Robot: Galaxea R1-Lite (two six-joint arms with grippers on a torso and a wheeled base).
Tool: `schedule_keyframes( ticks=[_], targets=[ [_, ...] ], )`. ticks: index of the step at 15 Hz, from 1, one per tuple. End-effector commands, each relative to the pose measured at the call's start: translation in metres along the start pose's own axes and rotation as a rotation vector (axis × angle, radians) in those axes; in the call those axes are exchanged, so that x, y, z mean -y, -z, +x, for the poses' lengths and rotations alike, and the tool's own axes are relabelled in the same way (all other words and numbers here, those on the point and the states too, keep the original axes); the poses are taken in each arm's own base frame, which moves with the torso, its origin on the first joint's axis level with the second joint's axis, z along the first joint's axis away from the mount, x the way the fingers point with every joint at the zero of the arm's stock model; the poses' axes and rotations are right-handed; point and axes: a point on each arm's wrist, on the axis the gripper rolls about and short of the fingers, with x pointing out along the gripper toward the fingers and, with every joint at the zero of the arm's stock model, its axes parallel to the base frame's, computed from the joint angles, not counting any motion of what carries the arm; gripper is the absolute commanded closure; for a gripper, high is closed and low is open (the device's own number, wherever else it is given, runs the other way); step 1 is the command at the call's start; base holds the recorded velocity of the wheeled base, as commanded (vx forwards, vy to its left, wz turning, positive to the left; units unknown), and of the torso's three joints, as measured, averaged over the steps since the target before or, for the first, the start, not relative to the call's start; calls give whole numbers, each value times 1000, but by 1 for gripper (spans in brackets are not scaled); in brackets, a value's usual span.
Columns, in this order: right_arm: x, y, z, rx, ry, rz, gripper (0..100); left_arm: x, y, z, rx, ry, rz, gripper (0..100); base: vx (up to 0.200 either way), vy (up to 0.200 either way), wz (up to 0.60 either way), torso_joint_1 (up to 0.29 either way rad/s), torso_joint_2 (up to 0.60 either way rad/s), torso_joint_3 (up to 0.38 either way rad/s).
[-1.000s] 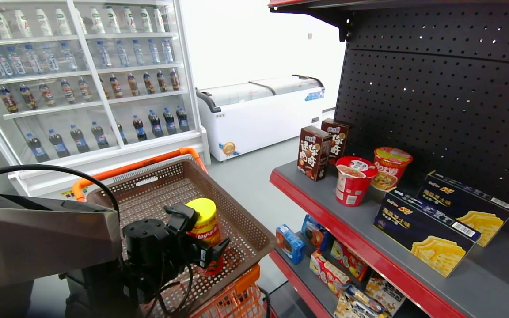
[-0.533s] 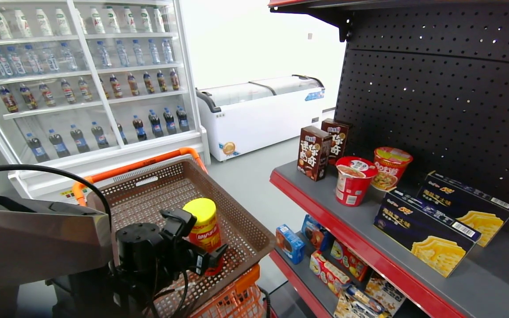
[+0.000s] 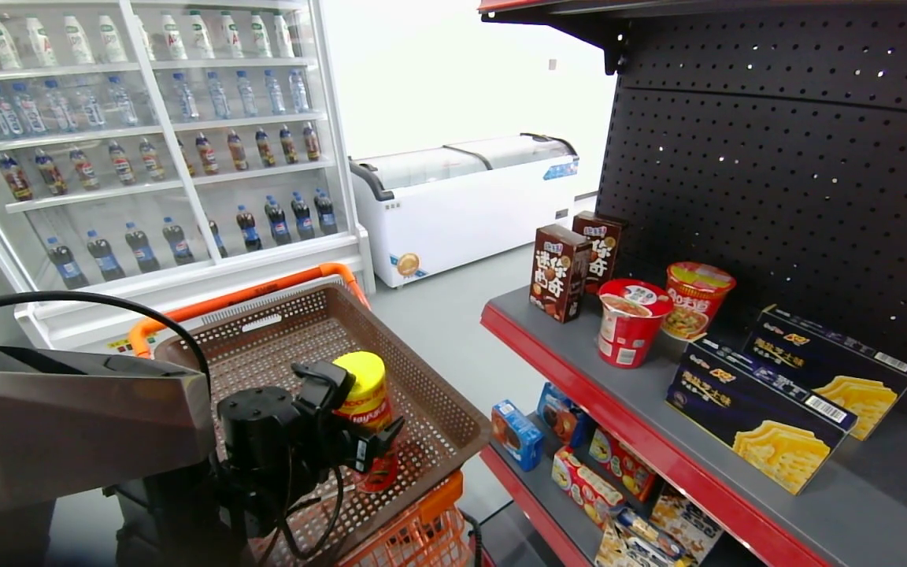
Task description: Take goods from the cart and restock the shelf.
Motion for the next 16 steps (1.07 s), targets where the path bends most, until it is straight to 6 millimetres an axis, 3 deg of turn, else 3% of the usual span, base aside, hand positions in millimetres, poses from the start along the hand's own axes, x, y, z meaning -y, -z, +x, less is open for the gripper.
schedule_keyframes(
  ticks=[1,7,8,12,14,16],
  targets=[
    [0,0,0,0,2,0,0,0,2,4,1,-17,0,100,0,0,0,0,0,0],
    [0,0,0,0,2,-2,0,-2,-3,4,16,-33,0,100,0,0,0,0,0,0],
    [0,0,0,0,2,0,0,-1,-18,1,71,-43,-3,100,0,0,0,0,0,0],
    [0,0,0,0,2,0,0,-12,-68,-37,123,-84,-58,100,0,0,0,0,0,0],
    [0,0,0,0,0,0,0,-12,-102,-75,113,-69,-82,100,0,0,0,0,0,0],
    [0,0,0,0,0,0,0,-13,-118,-100,117,-82,-85,100,0,0,0,0,0,0]
  ],
)
